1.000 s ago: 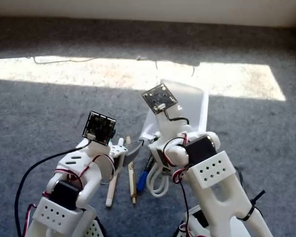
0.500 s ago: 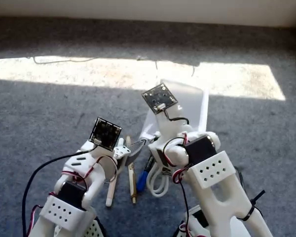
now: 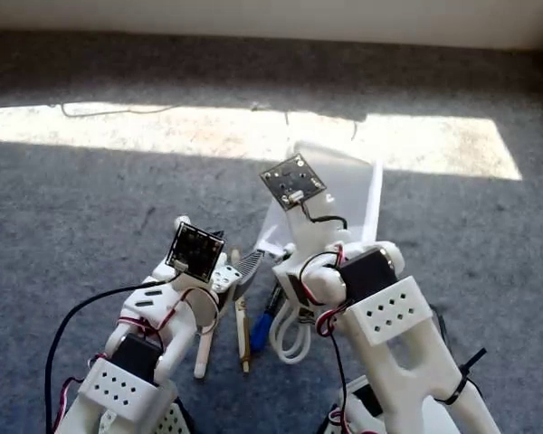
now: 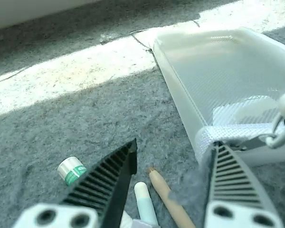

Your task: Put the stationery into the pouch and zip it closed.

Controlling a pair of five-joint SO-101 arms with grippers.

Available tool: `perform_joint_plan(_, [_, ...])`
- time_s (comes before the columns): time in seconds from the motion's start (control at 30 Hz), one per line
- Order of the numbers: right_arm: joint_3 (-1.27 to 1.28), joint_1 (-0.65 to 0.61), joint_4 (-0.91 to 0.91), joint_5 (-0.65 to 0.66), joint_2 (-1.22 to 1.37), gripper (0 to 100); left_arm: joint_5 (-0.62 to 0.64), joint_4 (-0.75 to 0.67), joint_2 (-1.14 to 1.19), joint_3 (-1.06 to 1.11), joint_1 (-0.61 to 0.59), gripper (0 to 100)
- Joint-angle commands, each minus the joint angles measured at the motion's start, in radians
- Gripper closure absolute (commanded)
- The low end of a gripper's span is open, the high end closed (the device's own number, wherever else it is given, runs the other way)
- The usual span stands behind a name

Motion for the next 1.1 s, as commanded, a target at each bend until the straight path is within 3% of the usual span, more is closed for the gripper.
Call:
perform_joint_plan(0.0, [-0.013,-0.031,0.027,0.009,-0.044,99.1,-0.012,-0.023,-0.002,-0.008,0.012,77])
perform_joint_plan(0.2, [-0.019,-0.062,0.056,0.009,-0.044,99.1,-0.012,-0.020,-0.002,-0.007,0.041,77])
perform_joint_plan(0.37, [-0.019,-0.062,0.058,0.014,-0.045,99.1,-0.014,-0.023,-0.002,-0.007,0.067,85])
perform_joint_plan(0.6, [-0.021,-0.062,0.091,0.017,-0.045,99.1,-0.014,-0.020,-0.002,-0.007,0.067,87])
perform_joint_plan(0.8, [-0.015,-0.059,0.093,0.017,-0.045,99.1,-0.014,-0.018,-0.010,-0.010,0.067,100])
perform_joint_plan(1.07, [-0.022,0.022,0.130,0.029,-0.045,99.1,-0.012,-0.015,-0.012,-0.025,0.065,99])
